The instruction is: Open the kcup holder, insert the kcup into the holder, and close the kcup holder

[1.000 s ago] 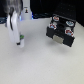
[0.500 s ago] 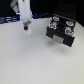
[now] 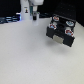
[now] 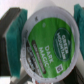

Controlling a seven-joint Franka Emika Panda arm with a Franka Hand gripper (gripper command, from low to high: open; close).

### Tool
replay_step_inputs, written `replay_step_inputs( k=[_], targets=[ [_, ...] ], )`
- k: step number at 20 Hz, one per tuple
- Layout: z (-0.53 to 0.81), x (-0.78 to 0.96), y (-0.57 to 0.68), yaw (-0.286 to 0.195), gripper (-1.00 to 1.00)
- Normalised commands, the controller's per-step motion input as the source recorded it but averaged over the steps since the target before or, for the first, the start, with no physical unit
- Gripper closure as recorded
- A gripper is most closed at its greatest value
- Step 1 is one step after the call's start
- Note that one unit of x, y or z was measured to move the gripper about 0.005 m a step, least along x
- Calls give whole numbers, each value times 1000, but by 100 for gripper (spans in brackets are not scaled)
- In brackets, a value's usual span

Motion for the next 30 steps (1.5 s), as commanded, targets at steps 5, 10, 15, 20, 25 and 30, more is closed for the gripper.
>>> replay_step_inputs(
  k=[5, 10, 15, 20, 25, 30],
  targets=[
    [197, 250, 624, 12, 100],
    [289, 168, 627, 12, 100],
    [247, 111, 635, 15, 100],
    [166, 98, 513, 12, 100],
    [246, 479, 276, -14, 100],
    [513, 636, 497, 0, 100]
  ],
)
